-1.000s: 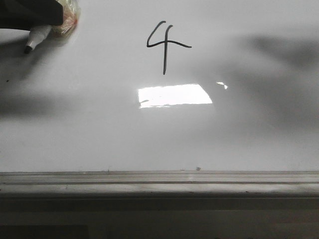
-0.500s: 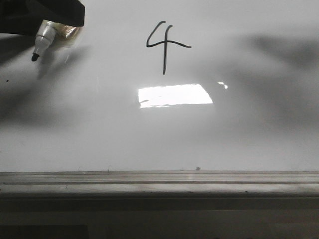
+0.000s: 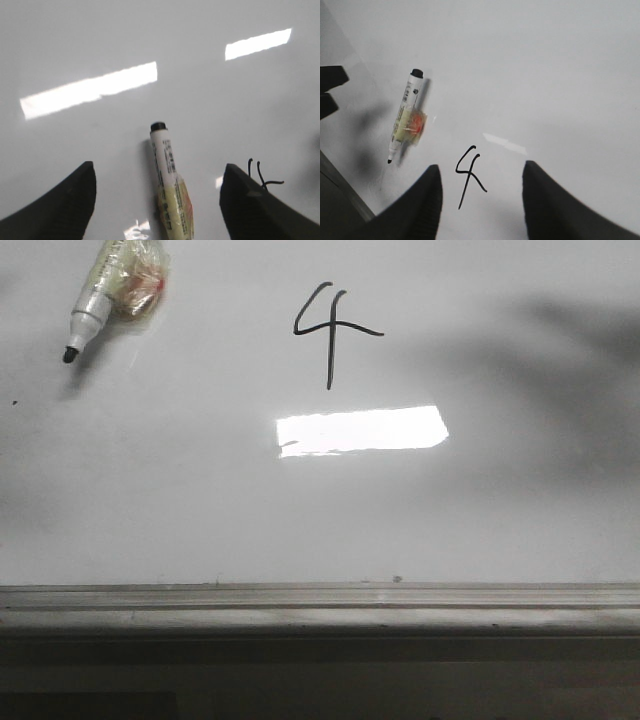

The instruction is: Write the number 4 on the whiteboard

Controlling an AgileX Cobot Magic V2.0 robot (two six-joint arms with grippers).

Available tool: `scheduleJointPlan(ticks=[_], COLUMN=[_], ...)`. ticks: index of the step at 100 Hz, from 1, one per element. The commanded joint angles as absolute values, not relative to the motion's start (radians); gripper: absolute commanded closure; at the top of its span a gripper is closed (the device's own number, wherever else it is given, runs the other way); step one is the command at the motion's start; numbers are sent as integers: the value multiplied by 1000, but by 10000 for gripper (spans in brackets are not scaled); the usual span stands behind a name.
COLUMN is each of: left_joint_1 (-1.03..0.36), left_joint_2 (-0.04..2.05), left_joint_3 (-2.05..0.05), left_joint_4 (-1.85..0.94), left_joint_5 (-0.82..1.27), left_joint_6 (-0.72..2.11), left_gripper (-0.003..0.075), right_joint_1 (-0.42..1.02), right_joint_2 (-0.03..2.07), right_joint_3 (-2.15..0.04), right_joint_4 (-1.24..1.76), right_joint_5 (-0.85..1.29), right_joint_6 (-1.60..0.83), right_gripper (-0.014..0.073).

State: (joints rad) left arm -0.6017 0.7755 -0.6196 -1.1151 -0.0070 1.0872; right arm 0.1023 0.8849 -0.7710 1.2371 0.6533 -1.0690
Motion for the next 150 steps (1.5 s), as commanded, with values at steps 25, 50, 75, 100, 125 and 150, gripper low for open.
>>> scheduleJointPlan(ticks=[25, 50, 75, 100, 125, 150], left_joint_1=[-578, -578, -578, -578, -578, -578], left_joint_2=[514, 266, 71, 55, 55, 55], left_joint_3=[-510, -339, -255, -253, -253, -253], left_joint_4=[-1060, -1089, -1133, -1133, -1133, -1133], left_joint_5=[12, 27, 13, 24, 24, 24], left_joint_6=[1088, 1088, 1088, 1088, 1088, 1088], left_gripper=[741, 741, 741, 741, 741, 741], right_joint_1=[97, 97, 97, 97, 97, 97], right_joint_2=[596, 255, 52, 36, 36, 36], right_joint_3=[-584, -336, -181, -145, -145, -145], right_joint_4=[1303, 1307, 1334, 1334, 1334, 1334], right_joint_5=[491, 389, 364, 324, 324, 324], right_joint_6=[-1222, -1262, -1262, -1262, -1262, -1262], right_gripper=[658, 658, 658, 658, 658, 658])
